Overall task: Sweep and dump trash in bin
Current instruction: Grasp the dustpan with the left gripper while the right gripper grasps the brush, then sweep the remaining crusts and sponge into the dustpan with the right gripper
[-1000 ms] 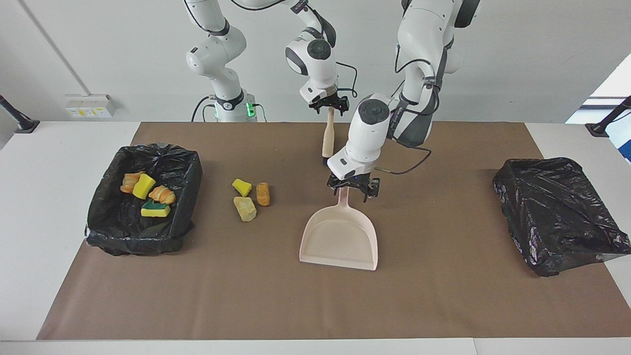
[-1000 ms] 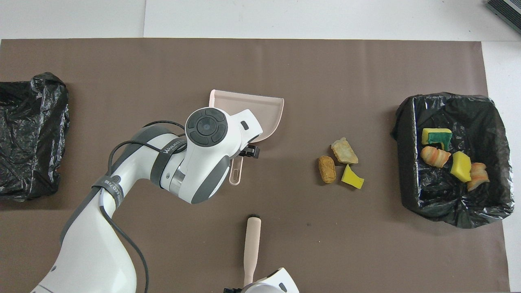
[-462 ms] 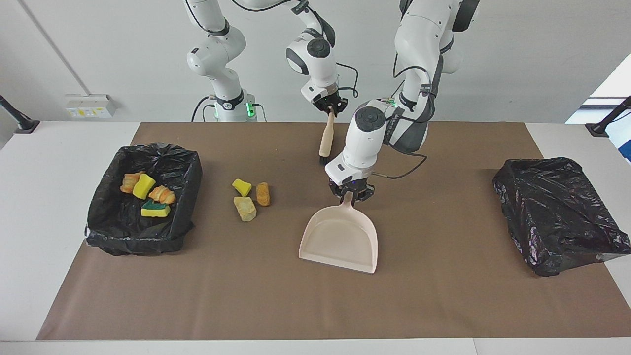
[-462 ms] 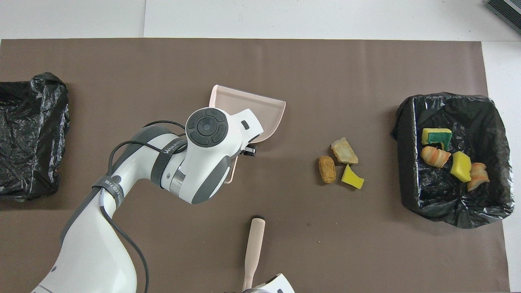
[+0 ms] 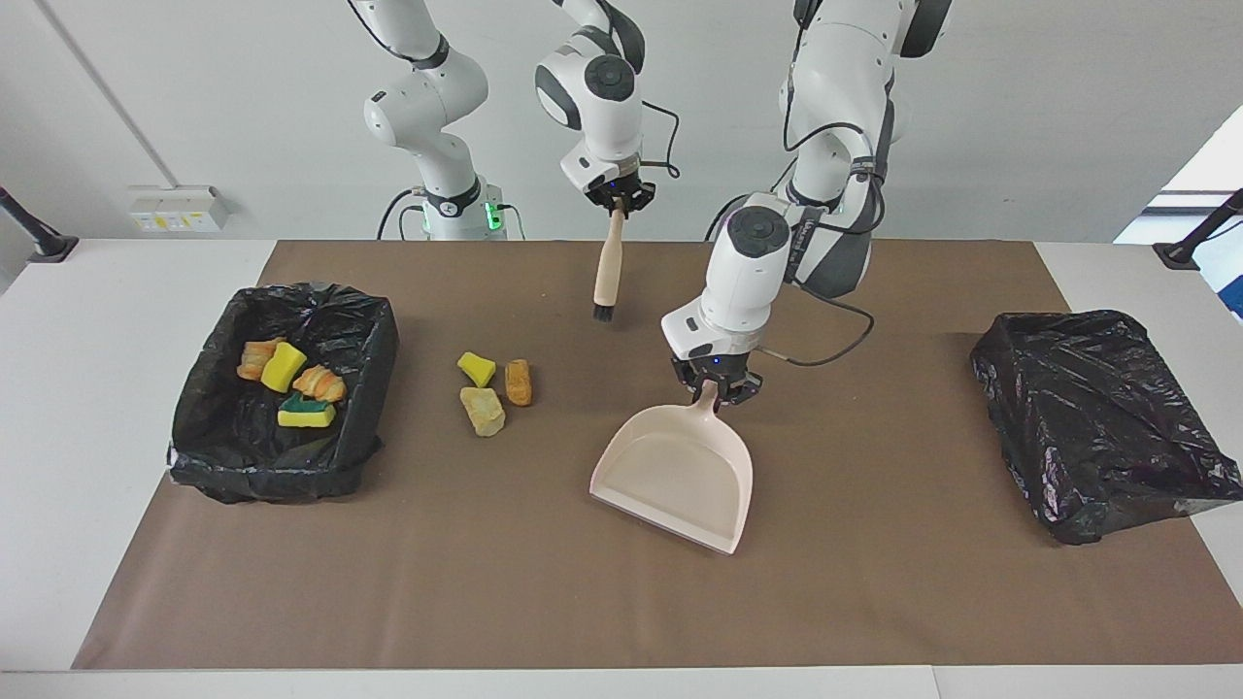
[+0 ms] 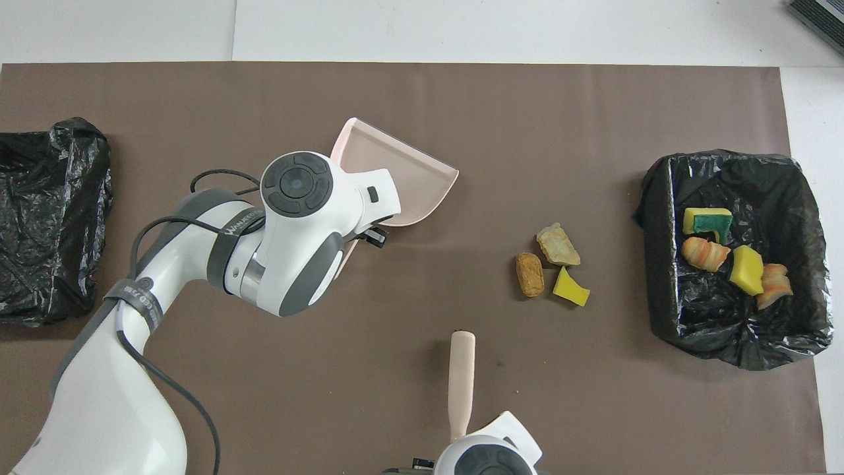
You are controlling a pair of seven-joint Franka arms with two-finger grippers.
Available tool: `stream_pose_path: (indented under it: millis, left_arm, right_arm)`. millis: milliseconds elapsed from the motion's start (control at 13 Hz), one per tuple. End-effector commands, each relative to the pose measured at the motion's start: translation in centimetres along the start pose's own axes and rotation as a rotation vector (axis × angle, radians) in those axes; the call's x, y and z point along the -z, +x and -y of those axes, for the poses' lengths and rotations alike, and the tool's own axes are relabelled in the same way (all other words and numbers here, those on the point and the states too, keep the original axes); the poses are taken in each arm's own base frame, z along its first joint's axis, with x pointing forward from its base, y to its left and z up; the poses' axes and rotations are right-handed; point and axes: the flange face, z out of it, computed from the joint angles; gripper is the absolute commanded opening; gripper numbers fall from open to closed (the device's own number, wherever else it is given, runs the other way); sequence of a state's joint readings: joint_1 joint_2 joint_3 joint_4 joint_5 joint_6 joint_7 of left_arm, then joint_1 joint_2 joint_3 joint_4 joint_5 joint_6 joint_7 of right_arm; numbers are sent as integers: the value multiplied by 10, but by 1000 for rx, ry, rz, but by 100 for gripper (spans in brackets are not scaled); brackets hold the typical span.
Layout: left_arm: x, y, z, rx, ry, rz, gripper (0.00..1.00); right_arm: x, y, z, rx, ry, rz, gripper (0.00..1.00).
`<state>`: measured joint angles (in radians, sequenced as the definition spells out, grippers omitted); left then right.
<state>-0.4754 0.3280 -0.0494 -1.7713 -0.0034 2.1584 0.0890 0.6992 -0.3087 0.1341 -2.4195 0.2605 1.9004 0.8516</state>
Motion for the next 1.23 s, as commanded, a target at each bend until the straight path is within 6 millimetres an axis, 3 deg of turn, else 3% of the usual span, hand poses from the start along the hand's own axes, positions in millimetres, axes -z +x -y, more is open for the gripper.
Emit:
stream_pose_path:
  millis: [0, 308, 462, 538, 692, 769, 846, 1154]
  left_arm:
    - [19, -8, 11, -209, 7, 36, 0]
    - [19, -20, 4, -380, 30, 113, 0]
    - [20, -28, -7, -443, 24, 151, 0]
    - [15, -34, -22, -480, 35, 173, 0]
    - [10, -50, -44, -546, 84, 202, 0]
    - [8, -54, -46, -549, 85, 213, 0]
    - [9, -56, -50, -556, 85, 212, 0]
    - [5, -70, -67, -591, 90, 232, 0]
  right_arm:
    - [27, 39, -41, 100, -101, -33, 0]
    - [42, 138, -103, 310, -260, -85, 0]
    - [60, 190, -123, 352, -320, -100, 0]
    - [55, 209, -124, 382, -396, -111, 0]
    - [48, 233, -134, 412, -494, -158, 0]
    - [47, 244, -154, 390, -504, -154, 0]
    - [40, 248, -163, 379, -486, -136, 0]
    - [0, 237, -160, 328, -327, -65, 0]
